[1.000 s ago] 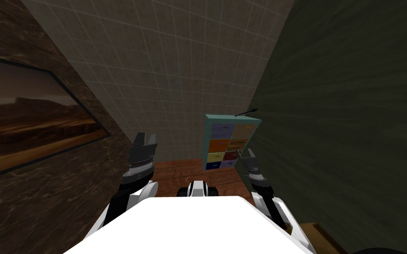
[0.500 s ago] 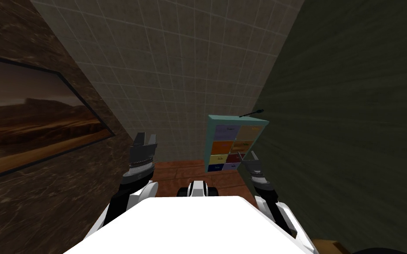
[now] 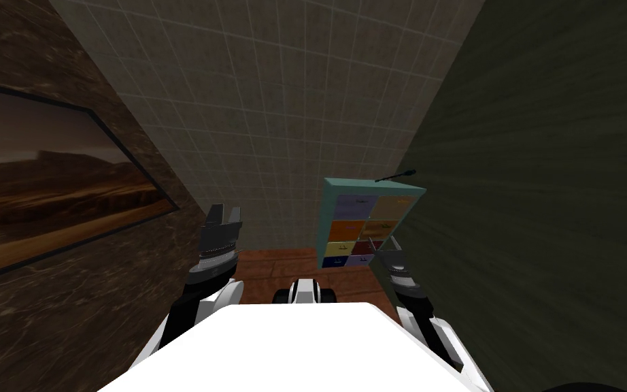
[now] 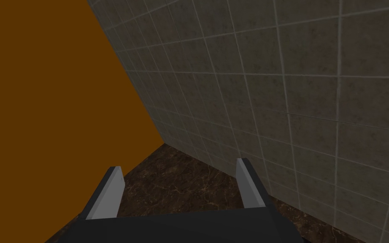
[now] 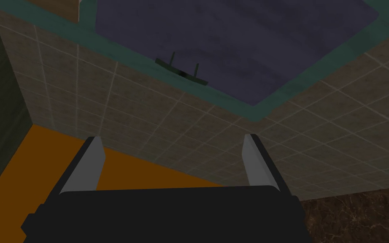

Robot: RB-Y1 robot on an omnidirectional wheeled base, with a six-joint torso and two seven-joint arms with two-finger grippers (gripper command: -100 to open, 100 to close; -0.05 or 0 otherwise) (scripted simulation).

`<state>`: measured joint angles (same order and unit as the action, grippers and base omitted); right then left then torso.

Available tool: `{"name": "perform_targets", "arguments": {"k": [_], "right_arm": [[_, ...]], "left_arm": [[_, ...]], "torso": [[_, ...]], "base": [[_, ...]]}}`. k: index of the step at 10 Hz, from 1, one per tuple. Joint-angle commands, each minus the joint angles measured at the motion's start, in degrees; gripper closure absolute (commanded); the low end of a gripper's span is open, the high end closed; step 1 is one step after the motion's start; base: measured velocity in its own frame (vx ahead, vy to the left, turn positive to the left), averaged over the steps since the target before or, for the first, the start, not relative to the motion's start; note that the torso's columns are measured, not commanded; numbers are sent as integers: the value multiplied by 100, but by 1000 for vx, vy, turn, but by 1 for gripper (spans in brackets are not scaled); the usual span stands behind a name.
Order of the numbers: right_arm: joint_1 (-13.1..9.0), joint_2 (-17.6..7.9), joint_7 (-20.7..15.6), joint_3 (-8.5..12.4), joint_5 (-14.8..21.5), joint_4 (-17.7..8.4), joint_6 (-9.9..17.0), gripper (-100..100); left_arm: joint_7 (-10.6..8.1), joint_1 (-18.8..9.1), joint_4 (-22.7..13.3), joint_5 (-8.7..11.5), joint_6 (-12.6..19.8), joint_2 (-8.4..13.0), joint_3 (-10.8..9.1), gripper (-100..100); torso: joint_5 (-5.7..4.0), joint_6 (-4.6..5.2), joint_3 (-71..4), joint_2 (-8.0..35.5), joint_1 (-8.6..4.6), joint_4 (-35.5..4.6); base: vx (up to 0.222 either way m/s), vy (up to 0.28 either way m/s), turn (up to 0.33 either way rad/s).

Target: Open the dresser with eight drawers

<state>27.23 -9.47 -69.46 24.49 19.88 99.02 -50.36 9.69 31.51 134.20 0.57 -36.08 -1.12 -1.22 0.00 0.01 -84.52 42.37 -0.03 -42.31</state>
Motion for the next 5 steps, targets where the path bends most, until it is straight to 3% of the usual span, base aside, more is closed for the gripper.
{"name": "perform_targets", "arguments": {"k": [1, 2, 4, 5], "right_arm": [[-9, 16, -446, 154, 72, -230, -94, -100], [-14, 30, -613, 301, 139, -440, -176, -100], [-14, 30, -834, 301, 139, -440, -176, -100], [-20, 47, -1059, 445, 204, -649, -254, -100]], "left_arm": [[0, 0, 0, 0, 0, 0, 0, 0], [0, 0, 0, 0, 0, 0, 0, 0], [0, 1, 0, 0, 0, 0, 0, 0], [0, 0, 0, 0, 0, 0, 0, 0]], "torso": [[0, -3, -5, -12, 6, 2], [2, 1, -9, -14, 8, 4], [1, 0, -7, -11, 3, 3], [-1, 0, 1, 2, -5, -1]], "base": [[65, 46, 44], [75, 55, 72], [51, 29, 19], [48, 38, 67]]}}
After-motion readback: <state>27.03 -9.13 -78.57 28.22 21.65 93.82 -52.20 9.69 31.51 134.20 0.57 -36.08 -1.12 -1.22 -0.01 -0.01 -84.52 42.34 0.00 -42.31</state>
